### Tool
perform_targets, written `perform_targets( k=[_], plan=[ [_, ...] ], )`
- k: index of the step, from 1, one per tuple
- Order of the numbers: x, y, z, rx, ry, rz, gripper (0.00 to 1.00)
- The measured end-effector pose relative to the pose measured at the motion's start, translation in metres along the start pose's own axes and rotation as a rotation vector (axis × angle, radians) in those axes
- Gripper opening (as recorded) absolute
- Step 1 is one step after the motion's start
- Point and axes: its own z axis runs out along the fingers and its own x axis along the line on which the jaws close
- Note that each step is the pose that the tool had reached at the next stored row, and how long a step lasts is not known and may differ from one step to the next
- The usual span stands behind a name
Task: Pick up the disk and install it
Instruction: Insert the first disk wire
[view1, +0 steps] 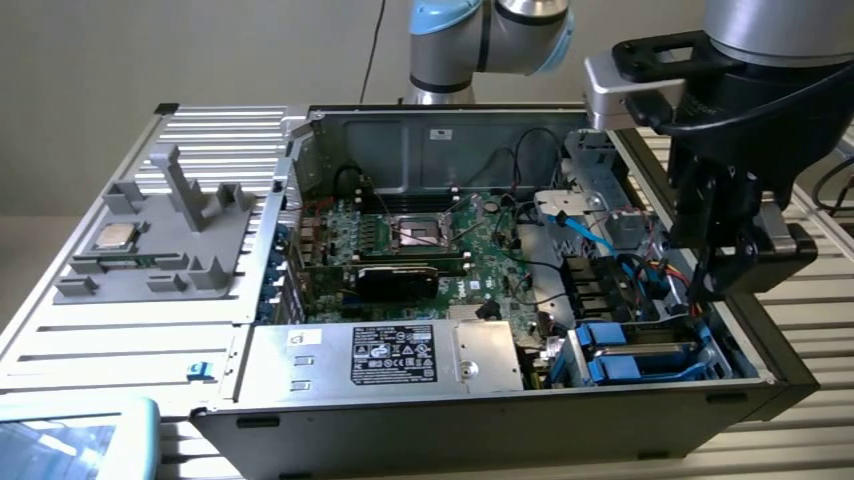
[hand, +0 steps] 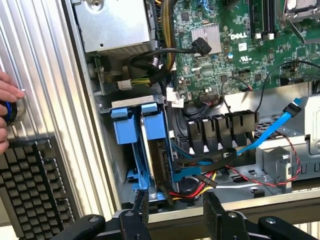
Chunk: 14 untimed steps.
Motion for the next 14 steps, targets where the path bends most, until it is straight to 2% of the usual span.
perform_targets(
  k=[1,3,6,8,10,14],
  plan=[
    [0.000,0.0001,0.0005,-0.0022,-0.0032,-0.015,0.56],
    [0.001,0.0000,0.0016,-0.0113,-0.0043,-0.027,0.56],
    [0.006,-0.0003,0.0035,-0.0319,-0.0024,-0.030,0.56],
    [0.011,-0.0008,0.0046,-0.0459,-0.0032,-0.030,0.56],
    [0.017,-0.0015,0.0049,-0.0542,-0.0104,-0.028,0.56],
    [0.026,-0.0029,0.0054,-0.0704,-0.0324,-0.024,0.56]
  ],
)
